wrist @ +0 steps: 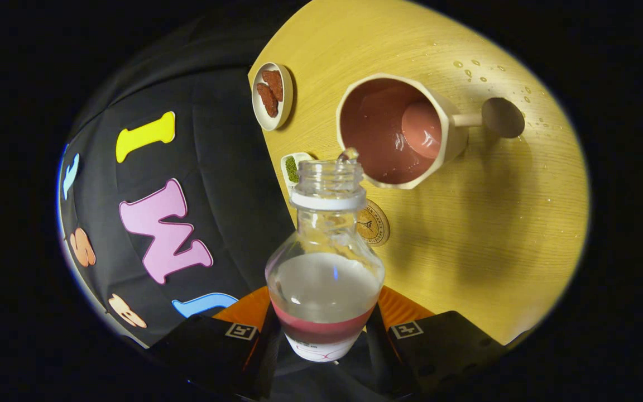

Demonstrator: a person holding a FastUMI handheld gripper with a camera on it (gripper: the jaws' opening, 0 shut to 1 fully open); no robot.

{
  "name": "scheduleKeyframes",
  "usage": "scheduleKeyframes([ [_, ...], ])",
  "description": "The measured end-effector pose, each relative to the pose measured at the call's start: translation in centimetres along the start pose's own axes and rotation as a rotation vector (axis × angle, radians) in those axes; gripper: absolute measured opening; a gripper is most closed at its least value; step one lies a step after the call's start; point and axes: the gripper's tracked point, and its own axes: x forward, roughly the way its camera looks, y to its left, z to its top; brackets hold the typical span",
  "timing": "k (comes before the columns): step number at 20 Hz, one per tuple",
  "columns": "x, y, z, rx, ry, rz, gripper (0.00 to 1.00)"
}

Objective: Take the bottle from table, then pour the juice into the cup, finally place the bottle on the coaster

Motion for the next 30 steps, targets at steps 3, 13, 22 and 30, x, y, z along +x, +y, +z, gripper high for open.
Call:
scheduleKeyframes([
  [3, 0.2, 0.3, 0.4, 0.039, -0.004, -0.006, 0.71],
  [13, 0.5, 1.4, 1.2, 0.174, -0.001, -0.009, 0.71],
  [22, -0.2, 2.4, 1.2, 0.326, 0.064, -0.029, 0.72],
  [30, -0.8, 3.0, 0.8, 0.417, 0.114, -0.071, 0.72],
])
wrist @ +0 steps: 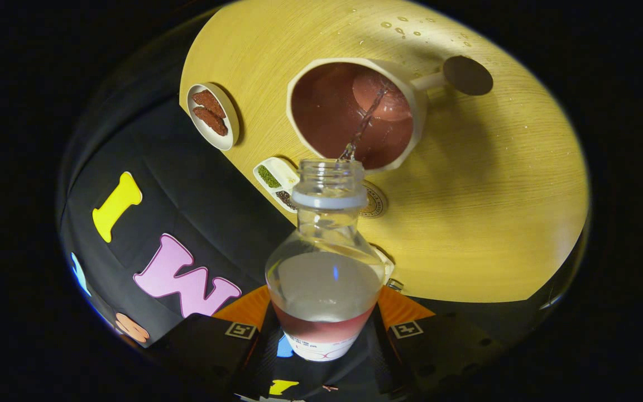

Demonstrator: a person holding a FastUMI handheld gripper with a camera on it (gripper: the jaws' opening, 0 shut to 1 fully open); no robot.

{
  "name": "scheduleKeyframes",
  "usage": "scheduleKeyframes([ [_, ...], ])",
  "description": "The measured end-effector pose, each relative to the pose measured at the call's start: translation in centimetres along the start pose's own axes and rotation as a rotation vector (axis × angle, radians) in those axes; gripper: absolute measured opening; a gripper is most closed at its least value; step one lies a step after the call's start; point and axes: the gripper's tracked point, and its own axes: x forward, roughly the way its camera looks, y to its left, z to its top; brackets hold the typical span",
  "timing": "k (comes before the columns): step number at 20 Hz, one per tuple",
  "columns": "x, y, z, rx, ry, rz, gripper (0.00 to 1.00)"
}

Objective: Take the bottle from table, then pour the juice into the cup, finally place the bottle on the coaster

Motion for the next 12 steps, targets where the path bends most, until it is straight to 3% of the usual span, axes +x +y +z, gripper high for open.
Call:
scheduleKeyframes([
  [12, -1.5, 2.2, -1.5, 0.162, 0.052, 0.007, 0.72],
])
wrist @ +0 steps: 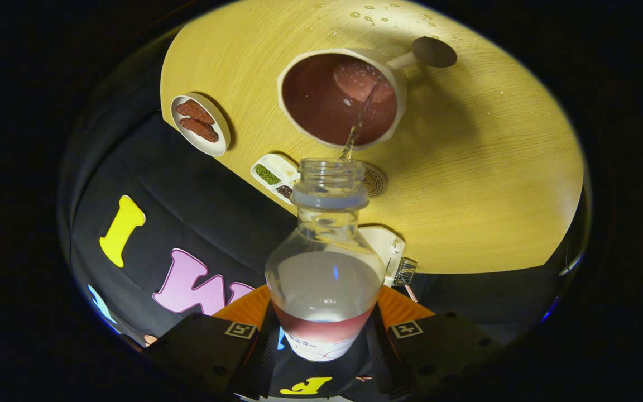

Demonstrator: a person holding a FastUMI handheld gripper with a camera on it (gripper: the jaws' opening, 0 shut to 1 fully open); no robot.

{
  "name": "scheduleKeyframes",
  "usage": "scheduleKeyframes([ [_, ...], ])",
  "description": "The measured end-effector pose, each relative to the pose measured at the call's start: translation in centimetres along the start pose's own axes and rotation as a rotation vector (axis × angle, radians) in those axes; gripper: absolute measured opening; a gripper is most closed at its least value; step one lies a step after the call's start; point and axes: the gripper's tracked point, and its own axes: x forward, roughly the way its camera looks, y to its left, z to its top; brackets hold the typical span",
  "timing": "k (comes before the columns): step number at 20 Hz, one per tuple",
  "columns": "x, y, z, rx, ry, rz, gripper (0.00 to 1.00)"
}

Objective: Take the bottle from table, then pour the juice into the cup, finally place the bottle on the coaster

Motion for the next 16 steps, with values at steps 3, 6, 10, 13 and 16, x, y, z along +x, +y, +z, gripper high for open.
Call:
scheduleKeyframes([
  [3, -0.3, 0.8, -0.1, 0.022, 0.004, 0.009, 0.72],
  [6, -0.8, 1.8, -0.1, 0.052, 0.010, 0.035, 0.72],
  [10, -1.1, 2.0, -0.3, 0.074, 0.031, 0.017, 0.72],
  [13, -0.9, 1.9, -0.4, 0.081, 0.036, 0.005, 0.72],
  [16, -0.7, 1.9, -0.3, 0.083, 0.036, 0.003, 0.72],
])
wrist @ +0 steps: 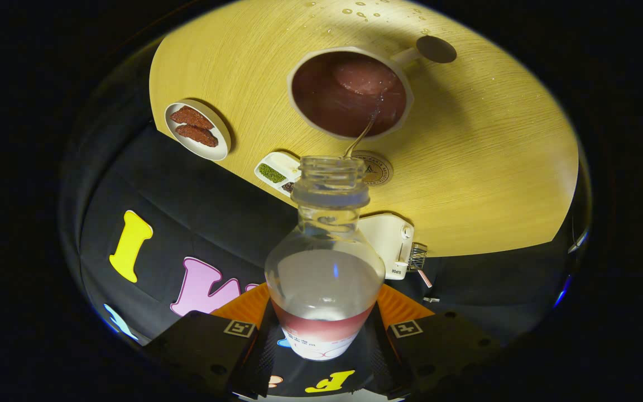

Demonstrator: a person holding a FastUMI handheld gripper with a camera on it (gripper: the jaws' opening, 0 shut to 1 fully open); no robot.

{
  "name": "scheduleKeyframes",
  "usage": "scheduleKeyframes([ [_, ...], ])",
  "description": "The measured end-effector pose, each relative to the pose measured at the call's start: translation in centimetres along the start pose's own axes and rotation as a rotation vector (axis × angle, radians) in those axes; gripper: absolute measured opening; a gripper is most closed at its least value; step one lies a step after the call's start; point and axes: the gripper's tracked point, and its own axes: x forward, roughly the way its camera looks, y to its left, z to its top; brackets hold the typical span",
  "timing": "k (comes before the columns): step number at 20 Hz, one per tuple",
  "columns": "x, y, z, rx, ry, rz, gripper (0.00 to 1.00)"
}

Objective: Take the bottle from table, then pour the juice into the cup, finally place the bottle on the coaster

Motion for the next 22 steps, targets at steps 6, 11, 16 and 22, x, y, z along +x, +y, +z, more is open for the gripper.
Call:
scheduleKeyframes([
  [6, -0.1, 0.3, 0.4, -0.007, -0.011, 0.010, 0.72],
  [11, 0.0, -0.2, 0.6, -0.055, -0.033, 0.013, 0.72],
  [16, 0.1, -0.6, 1.8, -0.189, -0.095, 0.040, 0.72],
  [22, 0.3, -2.5, 4.3, -0.486, -0.229, 0.080, 0.72],
])
